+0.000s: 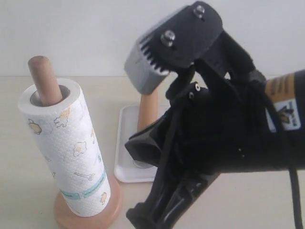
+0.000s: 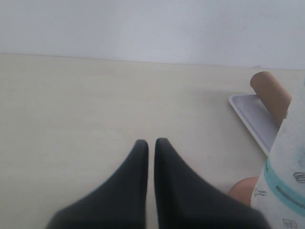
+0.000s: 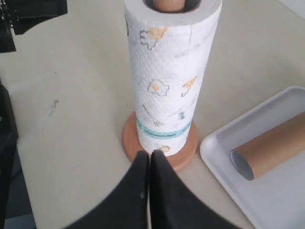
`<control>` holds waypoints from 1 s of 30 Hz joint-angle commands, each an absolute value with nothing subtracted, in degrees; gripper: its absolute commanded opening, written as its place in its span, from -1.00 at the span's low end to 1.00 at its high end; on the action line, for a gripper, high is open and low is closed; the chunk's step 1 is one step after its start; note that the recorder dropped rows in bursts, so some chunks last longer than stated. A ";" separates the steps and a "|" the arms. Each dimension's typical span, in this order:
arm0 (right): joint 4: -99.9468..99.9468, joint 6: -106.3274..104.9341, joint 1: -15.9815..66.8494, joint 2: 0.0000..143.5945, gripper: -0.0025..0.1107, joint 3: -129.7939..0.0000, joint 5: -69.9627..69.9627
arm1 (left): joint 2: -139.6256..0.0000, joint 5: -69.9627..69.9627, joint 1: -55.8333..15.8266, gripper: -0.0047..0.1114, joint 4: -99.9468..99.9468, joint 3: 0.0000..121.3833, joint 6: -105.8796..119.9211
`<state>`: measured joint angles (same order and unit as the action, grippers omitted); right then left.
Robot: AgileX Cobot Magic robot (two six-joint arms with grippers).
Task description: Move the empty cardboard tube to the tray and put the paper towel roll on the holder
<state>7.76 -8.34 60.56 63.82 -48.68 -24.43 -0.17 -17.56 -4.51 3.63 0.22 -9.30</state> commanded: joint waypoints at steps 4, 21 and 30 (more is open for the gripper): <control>6.95 -8.48 60.56 61.60 -0.96 -42.43 -18.24 | 0.00 -16.72 -4.78 -0.85 3.67 0.00 -9.68; 7.10 1.49 37.04 37.67 -0.96 -17.41 3.80 | 0.00 -16.72 -4.78 -0.85 3.67 0.00 -9.68; 7.10 5.98 21.85 17.82 -0.96 -5.59 4.31 | 0.00 -16.72 -4.78 -0.85 3.67 0.00 -9.68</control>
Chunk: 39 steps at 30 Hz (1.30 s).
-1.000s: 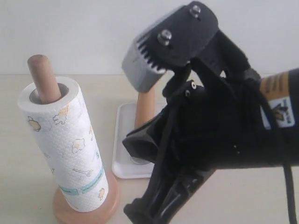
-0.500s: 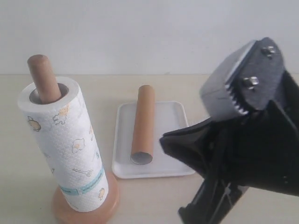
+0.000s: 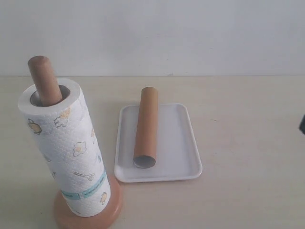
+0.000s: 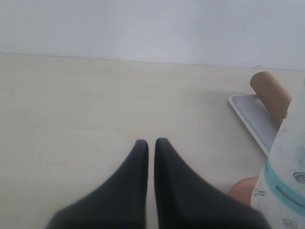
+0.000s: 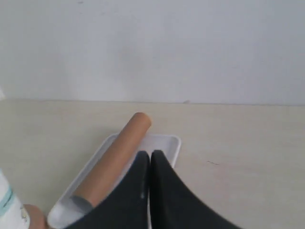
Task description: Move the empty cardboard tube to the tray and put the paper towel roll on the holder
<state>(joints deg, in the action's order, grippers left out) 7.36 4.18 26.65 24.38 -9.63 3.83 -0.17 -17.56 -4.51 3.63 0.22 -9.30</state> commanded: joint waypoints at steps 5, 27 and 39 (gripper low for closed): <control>7.10 6.91 17.29 10.14 -0.96 -0.56 4.31 | 0.00 -16.72 -4.78 -0.85 3.67 0.00 -9.68; 6.87 5.37 -2.27 0.00 -0.96 0.00 -18.05 | 0.00 -16.72 -4.78 -0.85 3.67 0.00 -9.68; 6.87 -0.67 -2.27 0.00 -0.96 0.00 -20.03 | 0.00 -16.72 -4.78 -0.85 3.67 0.00 -9.68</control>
